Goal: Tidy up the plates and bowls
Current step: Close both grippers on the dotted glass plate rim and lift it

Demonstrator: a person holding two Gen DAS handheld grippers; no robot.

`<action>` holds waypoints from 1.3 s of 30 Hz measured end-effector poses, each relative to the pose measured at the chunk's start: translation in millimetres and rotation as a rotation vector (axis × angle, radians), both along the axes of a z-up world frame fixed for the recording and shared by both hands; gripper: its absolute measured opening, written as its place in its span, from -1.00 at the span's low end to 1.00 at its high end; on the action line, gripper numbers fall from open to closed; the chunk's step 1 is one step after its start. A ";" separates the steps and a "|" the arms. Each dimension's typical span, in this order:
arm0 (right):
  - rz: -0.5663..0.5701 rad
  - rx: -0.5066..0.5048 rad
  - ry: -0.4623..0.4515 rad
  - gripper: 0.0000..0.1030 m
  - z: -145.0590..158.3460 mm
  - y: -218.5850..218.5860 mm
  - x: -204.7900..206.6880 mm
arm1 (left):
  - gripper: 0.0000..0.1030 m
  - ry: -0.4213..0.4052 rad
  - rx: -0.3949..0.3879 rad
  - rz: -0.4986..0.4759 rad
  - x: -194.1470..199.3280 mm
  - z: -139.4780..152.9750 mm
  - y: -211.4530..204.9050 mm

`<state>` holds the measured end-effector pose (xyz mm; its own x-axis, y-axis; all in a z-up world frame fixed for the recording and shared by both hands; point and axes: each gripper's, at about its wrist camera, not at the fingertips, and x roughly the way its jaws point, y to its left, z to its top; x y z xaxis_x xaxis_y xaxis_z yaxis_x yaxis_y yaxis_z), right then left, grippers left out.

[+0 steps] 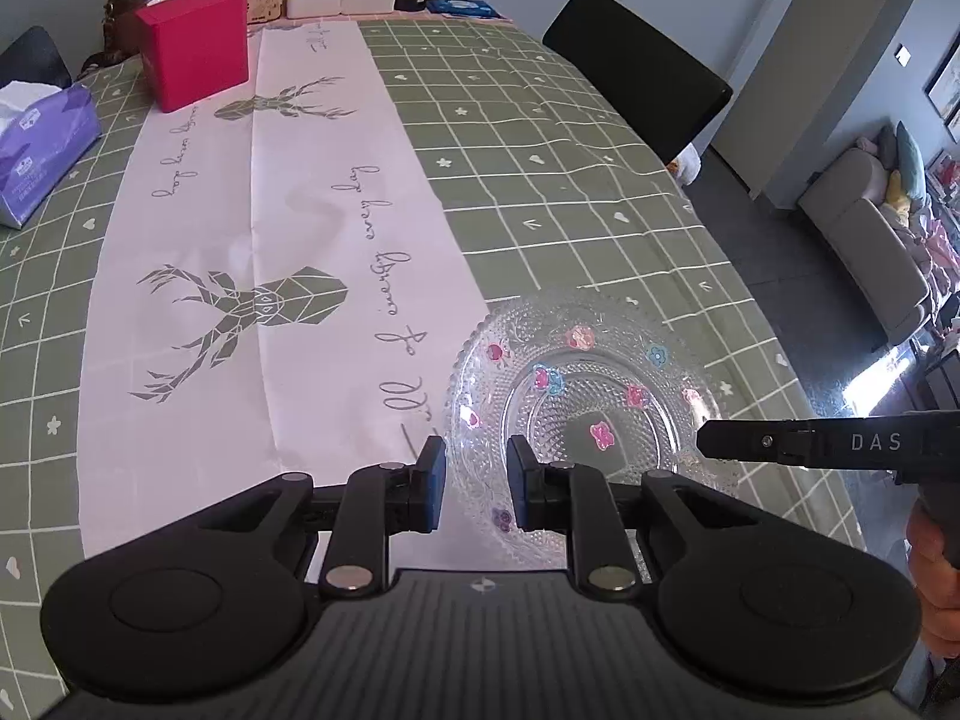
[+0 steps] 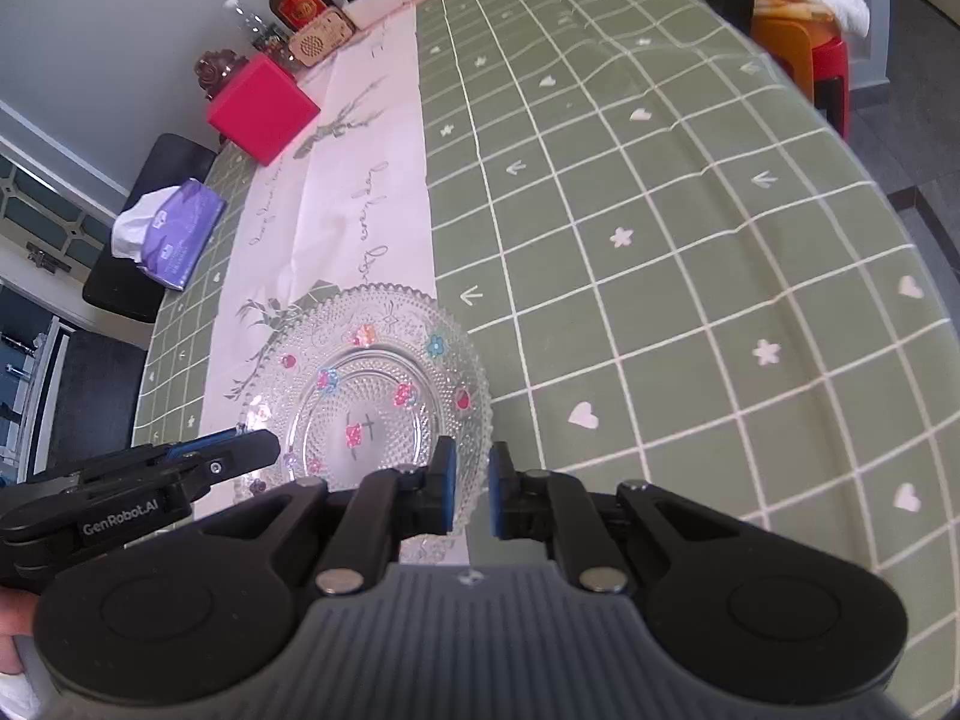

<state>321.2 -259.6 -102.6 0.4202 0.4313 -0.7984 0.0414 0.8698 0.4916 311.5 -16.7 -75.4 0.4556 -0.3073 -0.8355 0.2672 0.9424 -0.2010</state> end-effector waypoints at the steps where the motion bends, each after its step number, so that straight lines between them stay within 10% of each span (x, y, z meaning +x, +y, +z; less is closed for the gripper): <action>1: -0.003 0.002 -0.010 -0.83 7.1 -5.2 -6.6 | -0.54 -0.007 0.006 -0.006 -5.9 6.7 -4.9; 16: -0.032 -0.021 -0.121 -0.83 78.5 -67.9 -127.1 | -0.54 -0.027 -0.018 -0.024 -119.8 63.7 -62.2; 39: 0.026 -0.059 0.007 -0.83 -15.7 -82.4 -228.9 | -0.54 0.072 -0.107 0.107 -240.7 -39.4 -69.1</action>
